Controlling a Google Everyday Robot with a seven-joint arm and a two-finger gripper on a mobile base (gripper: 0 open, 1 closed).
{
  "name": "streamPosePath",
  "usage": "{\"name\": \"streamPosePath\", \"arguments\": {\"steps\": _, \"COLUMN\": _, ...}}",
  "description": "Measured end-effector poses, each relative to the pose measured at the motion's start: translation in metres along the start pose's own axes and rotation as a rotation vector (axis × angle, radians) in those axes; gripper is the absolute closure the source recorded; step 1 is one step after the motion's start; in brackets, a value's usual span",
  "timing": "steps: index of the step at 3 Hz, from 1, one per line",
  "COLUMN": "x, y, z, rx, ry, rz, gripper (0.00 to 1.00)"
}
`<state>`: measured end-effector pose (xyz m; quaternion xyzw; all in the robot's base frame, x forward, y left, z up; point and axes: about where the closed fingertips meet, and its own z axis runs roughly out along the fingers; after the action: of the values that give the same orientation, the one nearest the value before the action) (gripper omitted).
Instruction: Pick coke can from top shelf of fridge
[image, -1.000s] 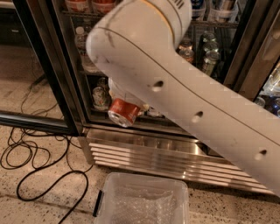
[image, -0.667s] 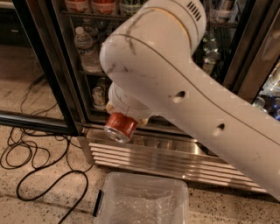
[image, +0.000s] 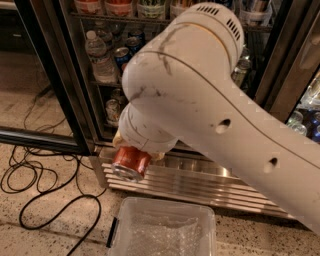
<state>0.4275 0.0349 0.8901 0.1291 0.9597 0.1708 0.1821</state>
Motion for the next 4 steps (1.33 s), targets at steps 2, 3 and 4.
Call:
{"name": "streamPosePath", "arguments": {"steps": 2, "x": 0.006, "y": 0.0, "z": -0.006, "rx": -0.062, "ry": 0.036, "rz": -0.001, "gripper": 1.0}}
{"name": "streamPosePath", "arguments": {"steps": 3, "x": 0.002, "y": -0.013, "z": -0.012, "rx": -0.082, "ry": 0.057, "rz": 0.035, "gripper": 1.0}}
{"name": "streamPosePath", "arguments": {"steps": 4, "x": -0.001, "y": -0.036, "z": -0.014, "rx": -0.09, "ry": 0.074, "rz": 0.095, "gripper": 1.0}}
